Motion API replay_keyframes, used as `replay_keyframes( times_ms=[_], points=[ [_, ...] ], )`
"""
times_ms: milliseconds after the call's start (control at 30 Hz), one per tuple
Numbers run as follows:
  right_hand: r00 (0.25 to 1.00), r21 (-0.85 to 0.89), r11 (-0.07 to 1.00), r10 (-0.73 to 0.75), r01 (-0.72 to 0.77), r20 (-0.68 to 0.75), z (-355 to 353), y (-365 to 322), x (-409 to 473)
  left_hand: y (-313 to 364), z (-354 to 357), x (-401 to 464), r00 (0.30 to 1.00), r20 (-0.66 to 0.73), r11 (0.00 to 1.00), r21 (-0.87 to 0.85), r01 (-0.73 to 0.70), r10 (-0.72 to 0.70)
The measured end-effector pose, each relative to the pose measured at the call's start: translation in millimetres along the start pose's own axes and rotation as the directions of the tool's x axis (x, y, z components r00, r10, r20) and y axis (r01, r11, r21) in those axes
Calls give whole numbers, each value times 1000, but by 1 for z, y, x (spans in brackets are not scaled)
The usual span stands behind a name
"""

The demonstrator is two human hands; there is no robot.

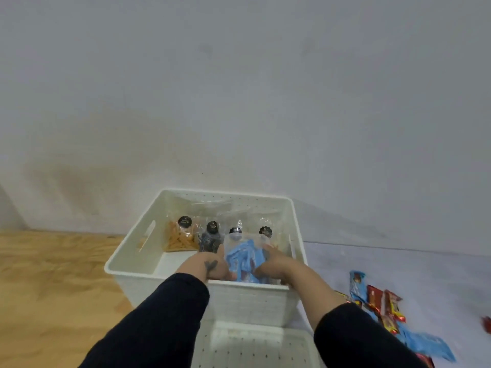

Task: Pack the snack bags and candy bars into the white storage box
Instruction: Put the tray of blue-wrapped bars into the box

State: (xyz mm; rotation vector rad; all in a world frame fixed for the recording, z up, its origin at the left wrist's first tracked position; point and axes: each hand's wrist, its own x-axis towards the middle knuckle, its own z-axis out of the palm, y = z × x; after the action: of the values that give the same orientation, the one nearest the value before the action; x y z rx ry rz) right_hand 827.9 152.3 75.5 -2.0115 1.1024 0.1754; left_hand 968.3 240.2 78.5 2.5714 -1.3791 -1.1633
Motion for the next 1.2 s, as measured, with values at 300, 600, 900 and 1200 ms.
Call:
replay_keyframes(
  times_ms=[300,600,900,1200],
  points=[
    [871,-371,926,-125,-69,-475,-24,21,-6,1,-2,7,998,-3,986,-152,-65,65],
    [879,-173,985,-101,21,-467,-21,33,-2,33,12,24,995,24,974,-208,-87,94],
    [893,-61,992,-124,109,-433,-36,33,-20,49,3,13,995,-56,991,-109,-82,77],
    [908,-100,966,186,-239,-375,-73,119,-102,168,9,-5,793,-246,830,153,-537,558]
  ],
)
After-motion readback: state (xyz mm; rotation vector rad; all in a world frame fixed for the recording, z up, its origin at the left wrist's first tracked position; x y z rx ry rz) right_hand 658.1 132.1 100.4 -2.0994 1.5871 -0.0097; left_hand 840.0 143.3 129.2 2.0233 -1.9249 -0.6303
